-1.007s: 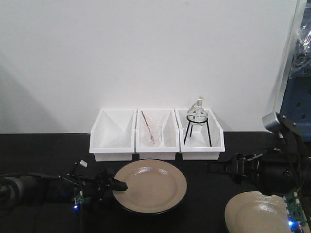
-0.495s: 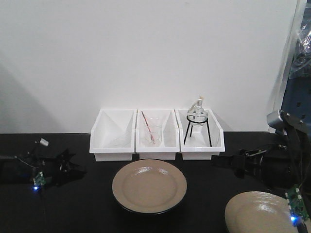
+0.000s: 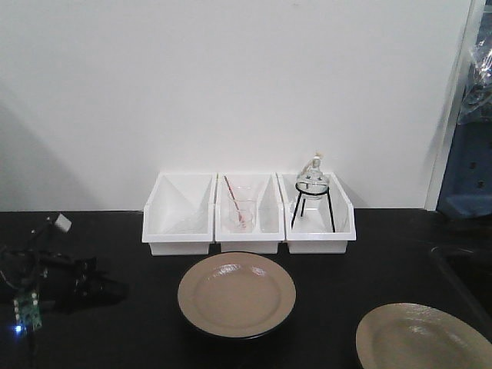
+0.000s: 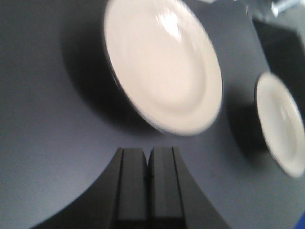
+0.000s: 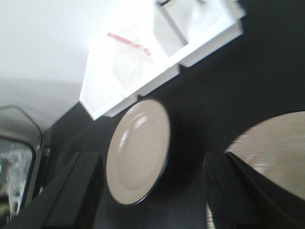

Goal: Arrange circular plates on left workspace
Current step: 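Set the plate down in front of the middle bin, open left gripper, then grip the rim of the other tan plate with the right gripper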

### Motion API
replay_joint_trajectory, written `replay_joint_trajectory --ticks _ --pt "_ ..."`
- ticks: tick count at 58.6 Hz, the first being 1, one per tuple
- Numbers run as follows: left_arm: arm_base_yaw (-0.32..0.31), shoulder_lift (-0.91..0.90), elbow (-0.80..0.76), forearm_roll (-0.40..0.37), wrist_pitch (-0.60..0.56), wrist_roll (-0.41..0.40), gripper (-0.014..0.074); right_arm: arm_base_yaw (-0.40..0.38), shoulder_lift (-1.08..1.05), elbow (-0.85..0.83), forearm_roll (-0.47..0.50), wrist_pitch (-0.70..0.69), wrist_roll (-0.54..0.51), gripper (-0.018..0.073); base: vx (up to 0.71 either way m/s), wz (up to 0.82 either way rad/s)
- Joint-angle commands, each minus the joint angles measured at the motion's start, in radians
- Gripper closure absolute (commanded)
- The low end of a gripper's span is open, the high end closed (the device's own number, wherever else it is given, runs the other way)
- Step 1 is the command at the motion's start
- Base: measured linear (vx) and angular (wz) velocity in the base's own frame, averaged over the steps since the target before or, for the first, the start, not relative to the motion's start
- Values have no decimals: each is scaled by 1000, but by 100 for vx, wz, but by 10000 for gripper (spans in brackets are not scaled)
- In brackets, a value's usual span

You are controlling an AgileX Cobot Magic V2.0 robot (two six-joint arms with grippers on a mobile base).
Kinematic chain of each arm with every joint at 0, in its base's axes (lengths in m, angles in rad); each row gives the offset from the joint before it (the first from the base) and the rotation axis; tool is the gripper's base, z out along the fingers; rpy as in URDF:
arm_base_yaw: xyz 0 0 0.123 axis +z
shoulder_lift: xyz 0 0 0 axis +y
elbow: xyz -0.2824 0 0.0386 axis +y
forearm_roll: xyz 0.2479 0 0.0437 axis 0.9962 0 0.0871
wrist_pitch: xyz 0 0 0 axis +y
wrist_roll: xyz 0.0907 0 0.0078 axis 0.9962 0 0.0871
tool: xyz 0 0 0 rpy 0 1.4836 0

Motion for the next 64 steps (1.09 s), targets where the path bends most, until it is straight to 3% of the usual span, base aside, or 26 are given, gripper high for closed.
replay_joint_trajectory --ticks 1,9,16,22,37,59,64 --pt "-30 -110 73 -59 -20 57 597 -96 11 -39 39 63 1 71 0 0" --pt "-57 -192 251 -102 -57 126 597 -196 71 -39 -76 62 6 71 0 0" --pt "-58 -257 383 -170 -58 200 597 -203 118 -39 -192 25 18 71 0 0" --pt "-58 -309 473 -223 -52 249 597 -203 166 -39 -183 22 17 71 0 0" --pt "-58 -407 624 -274 -43 335 597 -189 275 -39 -191 37 -26 71 0 0" --pt "-57 -500 640 -342 -5 347 597 -59 401 -39 -190 33 -84 74 0 0" --pt "-57 -500 640 -342 -5 347 597 -33 418 -39 -167 23 -85 129 0 0"
